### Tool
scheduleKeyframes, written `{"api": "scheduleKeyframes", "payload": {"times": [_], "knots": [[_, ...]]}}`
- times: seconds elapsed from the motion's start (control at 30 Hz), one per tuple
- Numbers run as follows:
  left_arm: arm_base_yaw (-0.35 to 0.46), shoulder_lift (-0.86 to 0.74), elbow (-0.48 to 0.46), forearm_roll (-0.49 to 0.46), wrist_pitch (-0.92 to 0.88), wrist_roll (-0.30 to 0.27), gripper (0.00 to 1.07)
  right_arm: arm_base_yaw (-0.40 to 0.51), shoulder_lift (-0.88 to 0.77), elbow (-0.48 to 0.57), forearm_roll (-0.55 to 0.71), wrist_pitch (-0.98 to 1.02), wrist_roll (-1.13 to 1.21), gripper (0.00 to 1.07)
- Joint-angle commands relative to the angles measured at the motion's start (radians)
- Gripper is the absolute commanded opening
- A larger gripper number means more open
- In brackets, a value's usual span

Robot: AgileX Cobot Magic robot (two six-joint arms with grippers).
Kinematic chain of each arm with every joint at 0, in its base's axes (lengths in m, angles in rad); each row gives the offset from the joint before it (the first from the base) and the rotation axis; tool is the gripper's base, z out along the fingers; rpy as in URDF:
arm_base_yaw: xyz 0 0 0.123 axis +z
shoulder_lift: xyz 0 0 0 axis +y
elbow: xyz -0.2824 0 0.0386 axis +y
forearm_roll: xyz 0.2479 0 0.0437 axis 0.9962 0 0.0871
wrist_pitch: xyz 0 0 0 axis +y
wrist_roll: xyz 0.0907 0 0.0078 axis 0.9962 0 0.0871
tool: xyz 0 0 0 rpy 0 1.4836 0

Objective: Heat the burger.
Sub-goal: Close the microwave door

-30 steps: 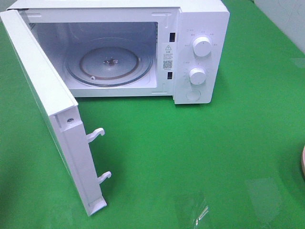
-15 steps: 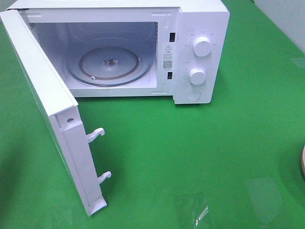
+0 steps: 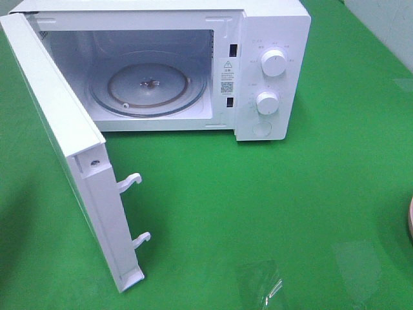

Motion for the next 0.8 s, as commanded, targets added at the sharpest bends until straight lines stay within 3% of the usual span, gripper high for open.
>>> {"api": "scheduleKeyframes", "payload": {"times": [0.03,0.07,0.1,0.13,0.17,0.2,0.37,0.5,0.67,0.8], "knots": [[-0.002,0.043,0.000,0.068,-0.051,-0.071,0.00,-0.003,-0.024,0.001,0.003,-0.010,-0.010,0.76],[-0.002,0.074,0.000,0.136,-0.080,-0.139,0.00,-0.003,-0.024,0.001,0.003,-0.010,-0.010,0.76],[-0.002,0.074,0.000,0.136,-0.080,-0.139,0.00,-0.003,-0.024,0.001,0.003,-0.010,-0.010,0.76],[-0.002,0.109,0.000,0.211,-0.127,-0.189,0.00,-0.003,-0.024,0.001,0.003,-0.010,-0.010,0.76],[-0.002,0.109,0.000,0.211,-0.127,-0.189,0.00,-0.003,-0.024,0.001,0.003,-0.010,-0.010,0.76],[-0.002,0.143,-0.001,0.279,-0.181,-0.215,0.00,-0.003,-0.024,0.001,0.003,-0.010,-0.010,0.76],[-0.002,0.197,-0.008,0.326,-0.245,-0.233,0.00,-0.003,-0.024,0.001,0.003,-0.010,-0.010,0.76],[-0.005,0.295,-0.069,0.408,-0.243,-0.239,0.00,-0.003,-0.024,0.001,0.003,-0.010,-0.010,0.75],[-0.033,0.325,-0.111,0.416,-0.243,-0.257,0.00,-0.003,-0.024,0.001,0.003,-0.010,-0.010,0.75],[-0.111,0.380,-0.158,0.386,-0.226,-0.251,0.00,-0.003,-0.024,0.001,0.003,-0.010,-0.010,0.75]]}}
